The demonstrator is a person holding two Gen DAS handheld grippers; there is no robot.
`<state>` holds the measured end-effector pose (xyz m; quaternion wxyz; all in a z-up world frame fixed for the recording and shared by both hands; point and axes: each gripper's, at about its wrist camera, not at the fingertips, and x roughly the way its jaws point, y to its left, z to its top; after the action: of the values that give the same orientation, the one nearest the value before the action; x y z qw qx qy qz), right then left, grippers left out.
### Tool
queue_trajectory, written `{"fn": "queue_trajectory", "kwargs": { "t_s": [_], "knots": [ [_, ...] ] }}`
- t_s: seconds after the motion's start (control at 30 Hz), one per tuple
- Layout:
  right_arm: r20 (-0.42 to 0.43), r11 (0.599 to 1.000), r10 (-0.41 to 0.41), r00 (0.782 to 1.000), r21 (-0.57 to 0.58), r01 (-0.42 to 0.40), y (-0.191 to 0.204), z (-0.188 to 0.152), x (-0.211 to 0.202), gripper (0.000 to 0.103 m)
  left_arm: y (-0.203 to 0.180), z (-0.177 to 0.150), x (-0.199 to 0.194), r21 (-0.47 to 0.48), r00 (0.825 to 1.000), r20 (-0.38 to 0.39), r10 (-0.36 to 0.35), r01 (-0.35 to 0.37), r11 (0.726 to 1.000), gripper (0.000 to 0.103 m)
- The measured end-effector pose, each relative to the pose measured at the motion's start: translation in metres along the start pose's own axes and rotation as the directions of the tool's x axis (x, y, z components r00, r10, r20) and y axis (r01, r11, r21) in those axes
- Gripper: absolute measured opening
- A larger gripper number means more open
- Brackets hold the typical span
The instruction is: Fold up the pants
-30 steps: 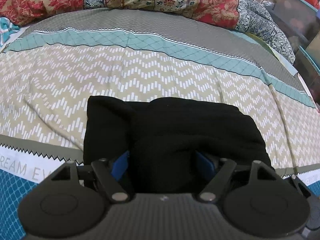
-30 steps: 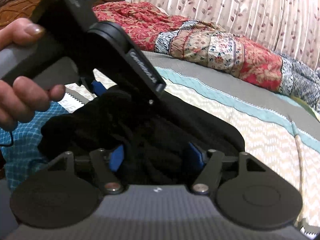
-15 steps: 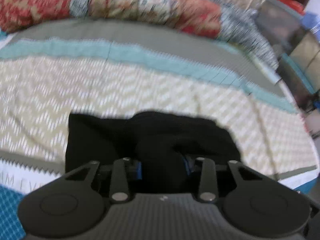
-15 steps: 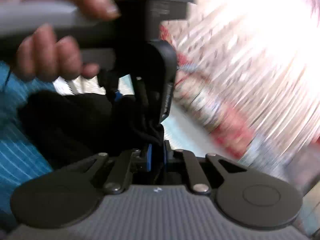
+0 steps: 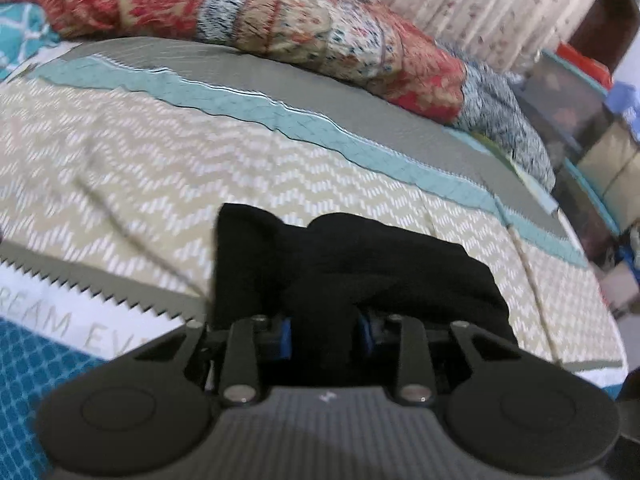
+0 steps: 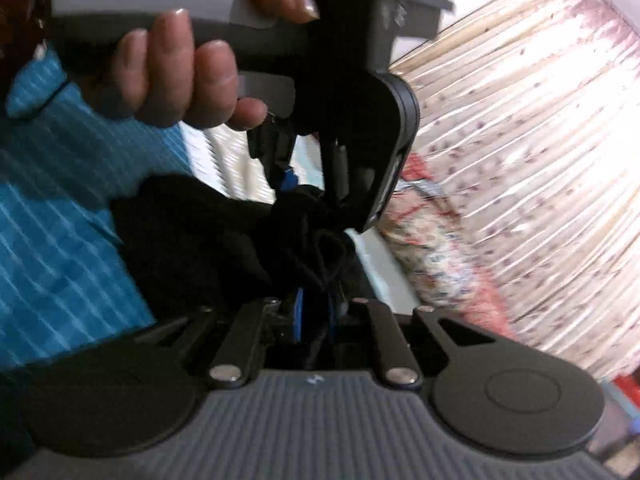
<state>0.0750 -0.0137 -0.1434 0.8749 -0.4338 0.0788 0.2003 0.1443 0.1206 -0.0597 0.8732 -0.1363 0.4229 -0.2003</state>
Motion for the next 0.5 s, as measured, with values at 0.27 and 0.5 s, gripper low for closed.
{"fn": "queue_trajectory", "kwargs": {
  "t_s": [0.27,0.5],
  "knots": [
    [-0.049,0.991,0.062,0.997,0.118,-0.056,-0.023,-0.002,-0.008,0.032,0.007,0.017,-0.004,-0.032,0.999,0.006,-0.052,0.052,0.998,0.091],
    [0.057,0.92,0.228,0.972,0.315,-0.235,-0.065,0.006,-0.02,0.066,0.041,0.055,0.019,-0.238,0.976,-0.067,-0.207,0.186,0.953,0.1]
  ]
}}
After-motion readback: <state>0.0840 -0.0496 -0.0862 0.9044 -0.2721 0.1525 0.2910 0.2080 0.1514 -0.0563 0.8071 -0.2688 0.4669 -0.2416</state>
